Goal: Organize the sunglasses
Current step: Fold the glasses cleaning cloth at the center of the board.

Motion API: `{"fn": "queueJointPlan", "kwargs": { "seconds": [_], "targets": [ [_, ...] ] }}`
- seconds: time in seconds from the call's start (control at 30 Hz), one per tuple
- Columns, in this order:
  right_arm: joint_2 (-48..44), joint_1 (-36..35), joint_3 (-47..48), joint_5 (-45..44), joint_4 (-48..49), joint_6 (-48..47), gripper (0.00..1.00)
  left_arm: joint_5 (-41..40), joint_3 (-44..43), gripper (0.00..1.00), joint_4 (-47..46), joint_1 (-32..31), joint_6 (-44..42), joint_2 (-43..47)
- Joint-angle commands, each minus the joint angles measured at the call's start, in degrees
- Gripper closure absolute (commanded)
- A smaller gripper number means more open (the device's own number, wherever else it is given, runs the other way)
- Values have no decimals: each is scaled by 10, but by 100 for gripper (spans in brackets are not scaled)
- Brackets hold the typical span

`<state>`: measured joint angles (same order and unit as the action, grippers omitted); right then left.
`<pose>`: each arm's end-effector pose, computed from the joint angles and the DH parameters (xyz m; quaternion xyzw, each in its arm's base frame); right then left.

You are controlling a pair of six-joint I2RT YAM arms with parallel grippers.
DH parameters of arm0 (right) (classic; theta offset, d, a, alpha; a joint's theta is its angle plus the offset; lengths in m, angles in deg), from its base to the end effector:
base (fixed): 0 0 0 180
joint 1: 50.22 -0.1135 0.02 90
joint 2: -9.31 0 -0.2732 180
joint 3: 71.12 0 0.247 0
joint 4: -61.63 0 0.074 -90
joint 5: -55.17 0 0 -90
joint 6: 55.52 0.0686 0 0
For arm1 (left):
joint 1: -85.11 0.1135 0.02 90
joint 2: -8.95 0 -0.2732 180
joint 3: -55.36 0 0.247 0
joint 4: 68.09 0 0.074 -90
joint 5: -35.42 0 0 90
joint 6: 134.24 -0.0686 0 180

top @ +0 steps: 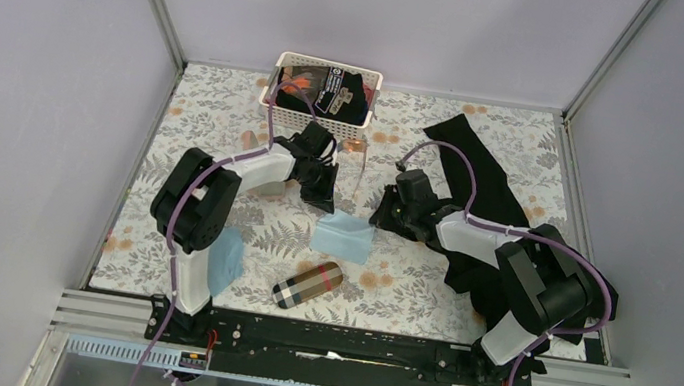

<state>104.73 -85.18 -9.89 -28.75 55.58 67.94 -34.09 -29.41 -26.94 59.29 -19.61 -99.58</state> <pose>0.2898 0.2115 0.1548 -0.0342 0.9055 0.2760 0.3204 0.3420 -0.1921 0.1478 0.0486 0.9601 -0.2481 0.1194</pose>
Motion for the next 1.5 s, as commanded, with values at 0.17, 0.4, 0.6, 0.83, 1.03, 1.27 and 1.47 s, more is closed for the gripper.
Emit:
{"fn": "queueJointPlan", "kwargs": {
  "seconds": [0.17, 0.4, 0.6, 0.83, 1.03, 1.27, 1.47],
  "targets": [
    [-13, 2, -22, -23, 63, -40, 87, -27, 9, 100, -40, 2, -2, -3],
    [-24, 1, -25, -71, 32, -48, 62, -21, 4, 100, -34, 2, -3, -14],
    [-39, 2, -12, -79, 14, -27, 59, -18, 3, 100, -36, 3, 3, -15],
    [5, 2, 62, -65, -71, -4, 63, -13, -11, 100, -28, 3, -2, -15],
    [-1, 1, 30, -35, -36, 20, 79, -7, -8, 100, -28, 2, -2, -17],
    [25, 1, 13, -16, -31, 14, 88, -6, -11, 100, -25, 2, -3, -19],
    [38, 1, 24, -44, -66, 10, 90, -5, -9, 100, -24, 2, -3, -19]
  ]
}}
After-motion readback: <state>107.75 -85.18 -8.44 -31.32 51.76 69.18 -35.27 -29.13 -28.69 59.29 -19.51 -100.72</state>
